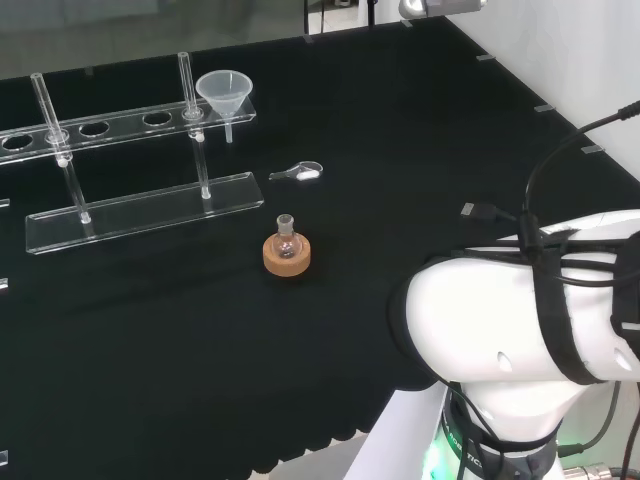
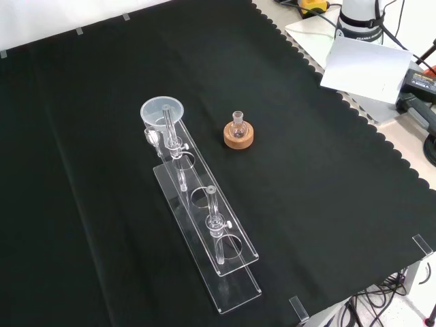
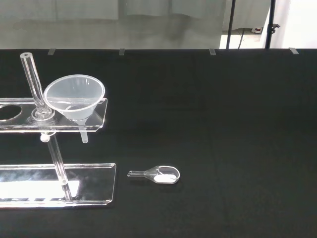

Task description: Pick up the funnel from the transparent funnel stand.

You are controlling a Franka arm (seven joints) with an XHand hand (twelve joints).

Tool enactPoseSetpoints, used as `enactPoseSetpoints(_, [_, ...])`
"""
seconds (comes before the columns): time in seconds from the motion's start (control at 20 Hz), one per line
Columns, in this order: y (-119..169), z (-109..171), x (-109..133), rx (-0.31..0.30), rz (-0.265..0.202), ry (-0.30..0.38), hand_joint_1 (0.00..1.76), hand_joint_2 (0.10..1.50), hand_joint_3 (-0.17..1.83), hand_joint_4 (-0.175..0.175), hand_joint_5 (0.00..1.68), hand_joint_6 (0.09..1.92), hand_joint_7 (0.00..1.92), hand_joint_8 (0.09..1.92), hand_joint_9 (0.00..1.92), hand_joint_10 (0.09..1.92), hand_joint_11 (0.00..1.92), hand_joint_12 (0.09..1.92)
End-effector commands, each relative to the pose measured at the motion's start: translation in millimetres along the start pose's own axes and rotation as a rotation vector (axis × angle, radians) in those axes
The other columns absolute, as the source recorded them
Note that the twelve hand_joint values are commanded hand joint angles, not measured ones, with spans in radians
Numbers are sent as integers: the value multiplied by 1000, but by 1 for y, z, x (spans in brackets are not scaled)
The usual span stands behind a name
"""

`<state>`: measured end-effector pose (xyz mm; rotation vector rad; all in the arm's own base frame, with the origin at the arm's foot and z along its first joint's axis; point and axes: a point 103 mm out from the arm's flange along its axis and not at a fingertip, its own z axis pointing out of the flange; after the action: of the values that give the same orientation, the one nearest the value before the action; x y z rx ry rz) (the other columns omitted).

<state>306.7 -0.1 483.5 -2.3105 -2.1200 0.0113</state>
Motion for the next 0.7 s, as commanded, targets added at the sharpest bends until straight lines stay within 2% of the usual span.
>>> enactPoseSetpoints(0.05, [0, 0, 1, -8, 1, -8, 79, 1318, -27, 14, 175, 87, 14, 322, 106, 638, 40, 1381])
enactPoseSetpoints(0.2, [0, 3, 2, -6, 4, -5, 8, 1366, -4, 27, 157, 87, 1, 248, 69, 623, 4, 1370])
enactPoseSetpoints(0.7, [13, 14, 3, 9, 22, -6, 0, 1373, -1, 29, 166, 87, 0, 242, 67, 623, 0, 1368])
